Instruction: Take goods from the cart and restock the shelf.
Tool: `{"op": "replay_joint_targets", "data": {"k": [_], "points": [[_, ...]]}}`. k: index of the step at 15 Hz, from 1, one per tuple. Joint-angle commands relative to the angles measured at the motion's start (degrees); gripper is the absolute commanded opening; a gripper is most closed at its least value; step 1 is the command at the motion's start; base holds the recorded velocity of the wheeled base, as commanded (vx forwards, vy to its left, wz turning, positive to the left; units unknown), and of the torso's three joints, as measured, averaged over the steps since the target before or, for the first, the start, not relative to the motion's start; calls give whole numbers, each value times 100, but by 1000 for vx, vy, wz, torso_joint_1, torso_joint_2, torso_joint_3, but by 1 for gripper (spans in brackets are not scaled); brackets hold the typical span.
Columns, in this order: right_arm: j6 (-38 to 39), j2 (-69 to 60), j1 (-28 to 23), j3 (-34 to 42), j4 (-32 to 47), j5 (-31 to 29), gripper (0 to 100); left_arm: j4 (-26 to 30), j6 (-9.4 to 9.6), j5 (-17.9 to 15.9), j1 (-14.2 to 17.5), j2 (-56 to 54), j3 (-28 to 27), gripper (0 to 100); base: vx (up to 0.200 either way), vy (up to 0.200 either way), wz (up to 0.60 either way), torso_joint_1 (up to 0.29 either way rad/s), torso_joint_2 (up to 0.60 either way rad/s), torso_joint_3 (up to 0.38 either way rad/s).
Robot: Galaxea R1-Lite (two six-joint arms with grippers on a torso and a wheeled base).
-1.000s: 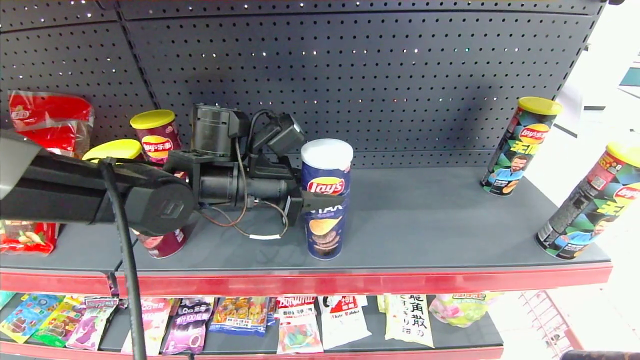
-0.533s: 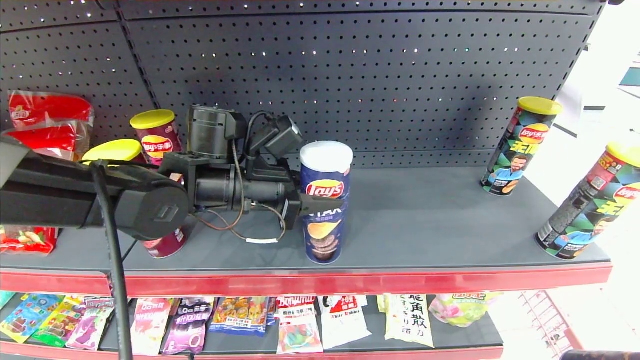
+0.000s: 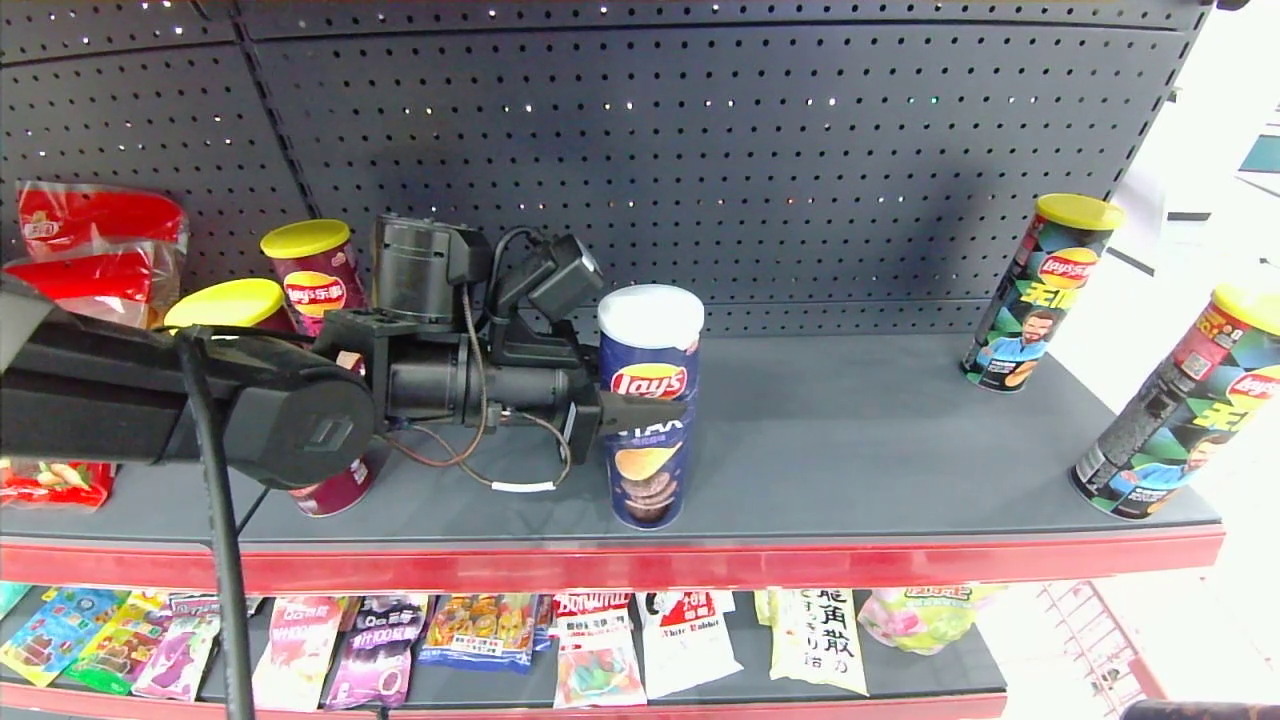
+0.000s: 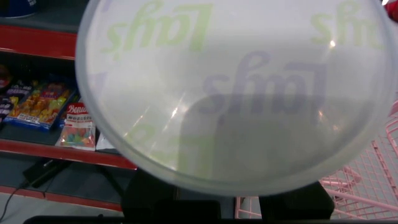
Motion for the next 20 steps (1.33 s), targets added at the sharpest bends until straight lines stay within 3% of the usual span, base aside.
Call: {"op": "replay_joint_targets", "data": {"k": [1,5,10,20], "points": [[-1,-3,0,-1,-1,-4,0,5,-5,0,-9,-2,1,0,0,0,0,0,0,0],[-1,-3,0,-1,-1,5,0,5,-5,17,-35,33,-70,0,0,0,0,0,0,0],[-1,-3,0,-1,-1,5,0,-39,-207,35,-167,165,-368,0,0,0,0,0,0,0],[-1,-3,0,-1,-1,5,0,-39,-216,87,-272,279,-342,0,0,0,0,0,0,0]]}}
